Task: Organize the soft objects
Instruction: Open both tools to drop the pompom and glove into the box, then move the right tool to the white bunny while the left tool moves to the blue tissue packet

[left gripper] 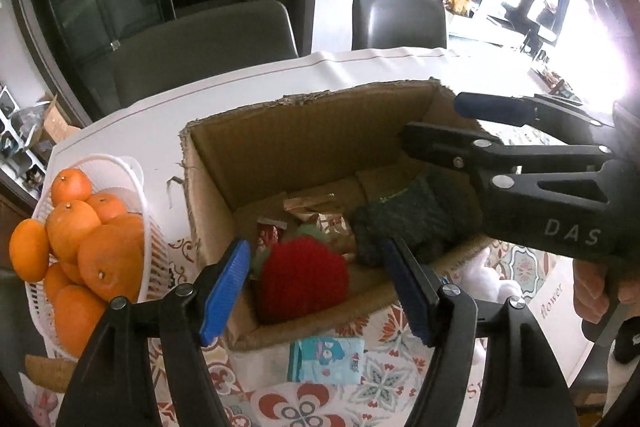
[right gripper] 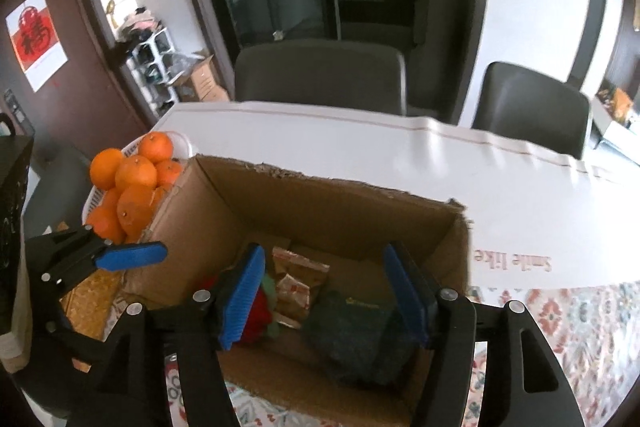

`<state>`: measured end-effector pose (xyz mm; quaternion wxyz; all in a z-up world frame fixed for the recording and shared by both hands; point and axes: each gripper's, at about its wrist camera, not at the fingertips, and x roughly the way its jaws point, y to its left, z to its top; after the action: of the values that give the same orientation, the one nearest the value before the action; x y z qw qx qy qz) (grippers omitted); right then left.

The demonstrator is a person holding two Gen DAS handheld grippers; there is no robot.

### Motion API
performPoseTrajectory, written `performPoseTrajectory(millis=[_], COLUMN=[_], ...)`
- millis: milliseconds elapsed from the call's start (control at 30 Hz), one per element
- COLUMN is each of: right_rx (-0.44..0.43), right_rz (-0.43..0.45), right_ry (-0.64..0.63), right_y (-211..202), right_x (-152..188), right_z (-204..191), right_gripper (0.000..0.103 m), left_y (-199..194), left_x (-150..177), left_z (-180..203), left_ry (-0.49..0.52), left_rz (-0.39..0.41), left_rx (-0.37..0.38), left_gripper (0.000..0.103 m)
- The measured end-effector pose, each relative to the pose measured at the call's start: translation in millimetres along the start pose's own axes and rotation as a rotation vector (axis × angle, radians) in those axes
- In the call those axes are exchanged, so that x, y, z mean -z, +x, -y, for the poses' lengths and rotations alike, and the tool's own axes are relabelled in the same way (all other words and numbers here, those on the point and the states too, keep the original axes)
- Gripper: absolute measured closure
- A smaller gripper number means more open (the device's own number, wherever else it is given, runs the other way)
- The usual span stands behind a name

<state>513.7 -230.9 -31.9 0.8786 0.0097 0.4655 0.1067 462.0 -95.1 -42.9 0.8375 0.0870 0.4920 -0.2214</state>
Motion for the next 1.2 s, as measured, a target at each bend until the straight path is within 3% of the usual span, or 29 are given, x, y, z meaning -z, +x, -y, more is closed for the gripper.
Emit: performPoseTrajectory(millis=[167, 567, 733, 1200], right_rx=[0.052, 0.195, 0.214, 0.264], right_rz=[0.037, 0.073, 0.039, -0.101], right_ry=[0.001, 0.02, 0.02, 0.002], right_y=[-27, -87, -98, -84], right_x=[6, 35, 50, 101], right_z=[-4, -7, -8, -6], right_gripper=[0.036, 0.021, 0.02, 0.019], left_y=[-23, -67, -74, -57], left_x=[8, 34, 47, 83], left_z=[11, 39, 50, 63], left_ry=[0.008, 0.049, 0.072, 0.136], left_rz=[0.027, 0.066, 0.065, -0.018], left_rx=[-0.007, -0.061, -0.089, -0.144], left_gripper=[0.032, 0.023, 0.015, 0.013])
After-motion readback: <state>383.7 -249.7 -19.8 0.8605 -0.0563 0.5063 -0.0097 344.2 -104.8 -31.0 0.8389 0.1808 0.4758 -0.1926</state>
